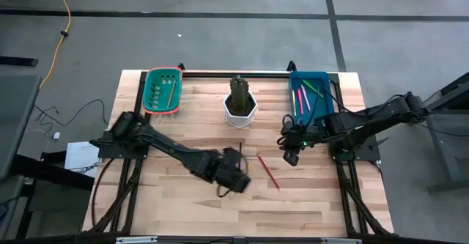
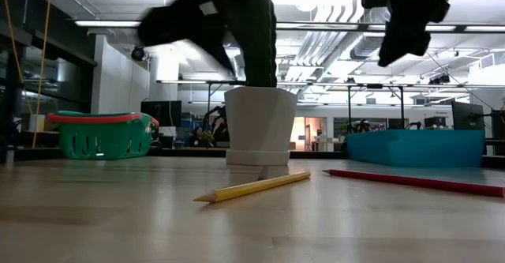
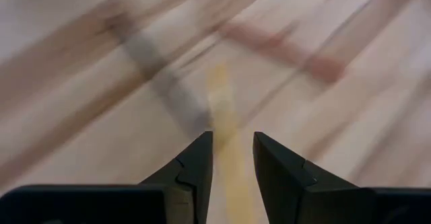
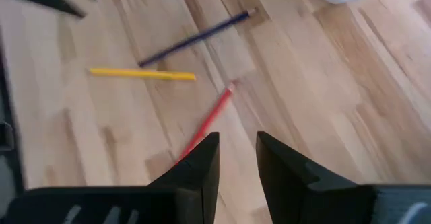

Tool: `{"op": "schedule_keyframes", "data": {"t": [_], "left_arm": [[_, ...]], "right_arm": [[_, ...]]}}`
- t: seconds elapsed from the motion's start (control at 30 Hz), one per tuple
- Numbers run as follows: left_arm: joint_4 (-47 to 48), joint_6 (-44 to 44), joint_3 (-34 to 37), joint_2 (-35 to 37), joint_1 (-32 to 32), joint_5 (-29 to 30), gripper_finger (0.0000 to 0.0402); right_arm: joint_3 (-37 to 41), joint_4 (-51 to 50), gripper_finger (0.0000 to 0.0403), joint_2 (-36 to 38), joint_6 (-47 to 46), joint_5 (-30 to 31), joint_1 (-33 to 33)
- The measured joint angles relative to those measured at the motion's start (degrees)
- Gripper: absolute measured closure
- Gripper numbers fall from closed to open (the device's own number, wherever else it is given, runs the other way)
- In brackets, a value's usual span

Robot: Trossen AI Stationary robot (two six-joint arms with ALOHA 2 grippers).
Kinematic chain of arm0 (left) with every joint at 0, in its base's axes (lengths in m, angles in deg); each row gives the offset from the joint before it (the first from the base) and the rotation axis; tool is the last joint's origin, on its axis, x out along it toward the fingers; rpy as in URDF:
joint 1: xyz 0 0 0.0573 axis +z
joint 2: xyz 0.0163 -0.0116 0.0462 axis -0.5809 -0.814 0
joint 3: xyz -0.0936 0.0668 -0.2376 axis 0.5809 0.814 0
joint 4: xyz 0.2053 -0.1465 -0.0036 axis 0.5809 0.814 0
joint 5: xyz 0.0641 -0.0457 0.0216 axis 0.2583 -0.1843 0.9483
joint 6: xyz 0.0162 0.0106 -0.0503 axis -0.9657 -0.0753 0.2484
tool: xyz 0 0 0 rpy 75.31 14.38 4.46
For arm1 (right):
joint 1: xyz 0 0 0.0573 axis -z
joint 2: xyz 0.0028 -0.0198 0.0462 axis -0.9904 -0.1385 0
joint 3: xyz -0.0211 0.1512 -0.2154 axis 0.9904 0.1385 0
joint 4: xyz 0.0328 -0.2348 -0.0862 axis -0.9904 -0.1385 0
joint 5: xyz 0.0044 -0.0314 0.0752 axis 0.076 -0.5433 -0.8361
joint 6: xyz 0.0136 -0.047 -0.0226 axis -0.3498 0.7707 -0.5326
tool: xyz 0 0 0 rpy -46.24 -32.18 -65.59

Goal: Sort pens & pencils
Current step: Put the red pencil into the green bin

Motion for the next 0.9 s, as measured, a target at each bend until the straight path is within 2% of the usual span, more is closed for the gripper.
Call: {"op": "schedule_keyframes", "data": {"t": [0.03, 0.1, 0.17, 0.23, 0.3, 0.37, 0.47, 0.9], "left_arm": [[-0.4, 0.3, -0.7, -0.7, 0.4, -0.1, 0.0307], [5.0, 0.3, -1.3, -1.2, 1.2, -0.6, 0.0307], [0.2, 0.5, -3.1, -2.6, 2.0, -1.0, 0.0307], [4.8, -0.1, -3.4, -2.8, 2.4, -1.7, 0.0307], [1.7, -0.5, -4.7, -4.7, 3.0, -2.6, 0.0307], [5.6, -1.0, -4.9, -5.0, 3.2, -3.8, 0.0307], [3.5, -1.2, -5.4, -5.7, 3.3, -3.9, 0.0307], [10.7, 4.2, -5.2, -5.8, 3.2, -3.8, 0.0307]], "right_arm": [[0.0, 0.5, 0.0313, 0.0, 0.6, 0.0, 0.2], [0.0, 2.3, 0.0313, -0.3, 1.2, 0.0, 0.4], [0.0, 1.5, 0.0313, -0.3, 1.8, 0.0, 0.4], [0.0, 2.9, 0.0313, -0.6, 3.0, 0.1, 0.4], [0.0, 1.8, 0.0313, -0.5, 4.1, 0.2, 0.5], [0.0, 3.4, 0.0313, -0.7, 4.1, 0.2, 0.8], [0.0, 3.0, 0.0313, -0.6, 4.2, -0.2, 0.8], [0.0, 3.1, 0.0313, -0.4, 5.0, -0.6, 0.8]]}}
